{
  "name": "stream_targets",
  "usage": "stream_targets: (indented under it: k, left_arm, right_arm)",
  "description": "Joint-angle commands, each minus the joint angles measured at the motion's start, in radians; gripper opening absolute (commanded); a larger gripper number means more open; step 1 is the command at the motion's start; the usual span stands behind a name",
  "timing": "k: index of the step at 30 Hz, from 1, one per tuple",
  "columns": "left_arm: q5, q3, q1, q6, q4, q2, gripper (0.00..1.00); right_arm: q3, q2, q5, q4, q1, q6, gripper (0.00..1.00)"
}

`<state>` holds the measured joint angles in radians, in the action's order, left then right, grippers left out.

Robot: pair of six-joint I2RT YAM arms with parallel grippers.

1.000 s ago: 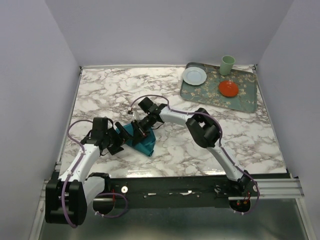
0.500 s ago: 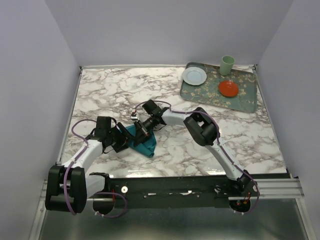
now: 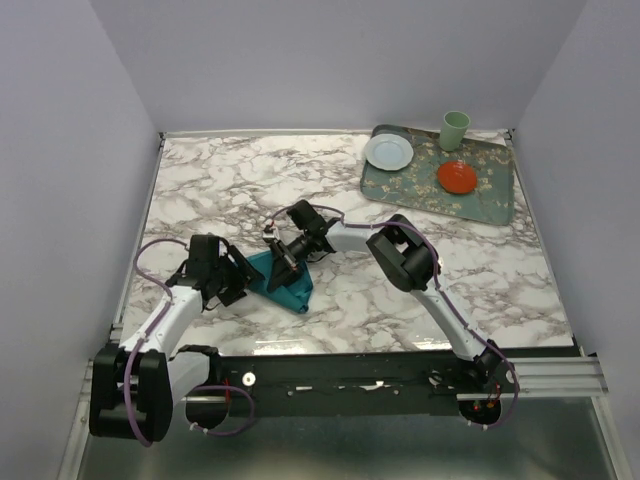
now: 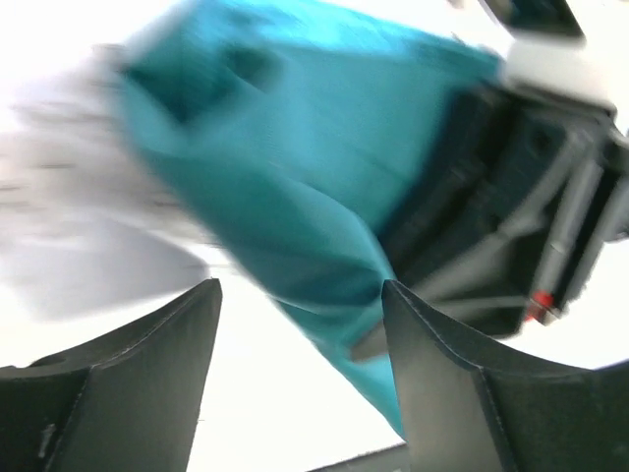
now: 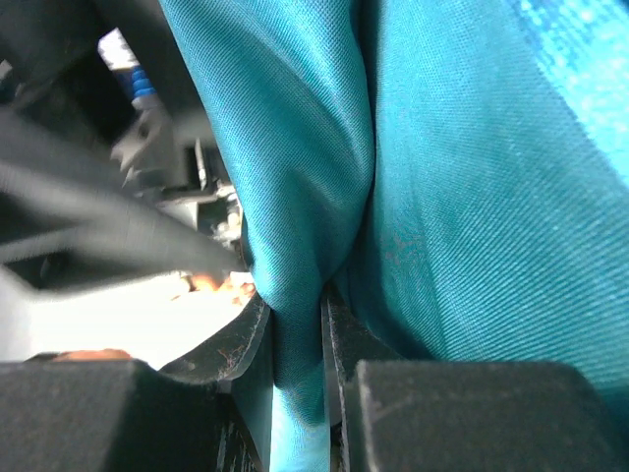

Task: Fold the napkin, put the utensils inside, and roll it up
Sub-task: Roll the napkin with the utensil

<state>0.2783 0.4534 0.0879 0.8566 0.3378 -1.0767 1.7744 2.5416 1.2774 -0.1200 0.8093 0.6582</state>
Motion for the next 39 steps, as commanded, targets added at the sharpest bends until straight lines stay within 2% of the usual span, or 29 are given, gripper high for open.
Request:
stream_targets:
  k: [1,5,9,13,18,22,26,31,32,33,36,39]
  left_arm:
    - [-0.188,-0.033,-0.014,0.041,0.104,0.055,0.79]
    - [-0.169,-0.041,-0.027,0.070,0.092,0.029,0.82]
    - [-0.113,-0.047,-0.028,0.070,-0.015,-0.034,0.81]
    - [-0.056,-0.039,-0.027,0.065,-0.055,-0.098,0.78]
    - [-0.042,-0.067,-0.024,0.081,-0.079,-0.127,0.70]
    - [-0.054,-0.084,-0.025,0.087,-0.089,-0.123,0.58]
    - [-0.048,-0.070,-0.027,0.061,-0.091,-0.158,0.40]
    - [-0.024,-0.045,-0.028,0.036,-0.098,-0.190,0.26]
    - [-0.033,-0.039,-0.027,0.033,-0.086,-0.193,0.06]
    - [-0.040,-0.021,-0.027,0.027,-0.060,-0.196,0.00]
    - [-0.041,0.007,-0.028,0.001,-0.034,-0.195,0.00]
    - [-0.042,0.031,-0.028,-0.011,0.012,-0.189,0.00]
  right_arm:
    - [-0.035,0.011,0.096,0.022,-0.012,0.018,0.01]
    - [-0.041,0.000,0.094,0.033,-0.012,0.021,0.00]
    - [-0.043,-0.003,0.091,0.045,-0.013,0.029,0.01]
    - [-0.043,0.002,0.089,0.054,-0.012,0.040,0.01]
    - [-0.033,0.009,0.083,0.089,-0.012,0.069,0.00]
    - [-0.020,0.017,0.086,0.112,-0.012,0.118,0.01]
    - [0.005,0.022,0.091,0.141,-0.012,0.135,0.00]
    - [0.011,0.025,0.103,0.146,-0.012,0.139,0.01]
    - [0.011,0.022,0.103,0.146,-0.012,0.138,0.02]
    - [0.007,0.020,0.102,0.146,-0.012,0.136,0.03]
    - [-0.006,0.003,0.091,0.140,-0.012,0.126,0.05]
    - [-0.032,-0.027,0.060,0.129,-0.013,0.110,0.13]
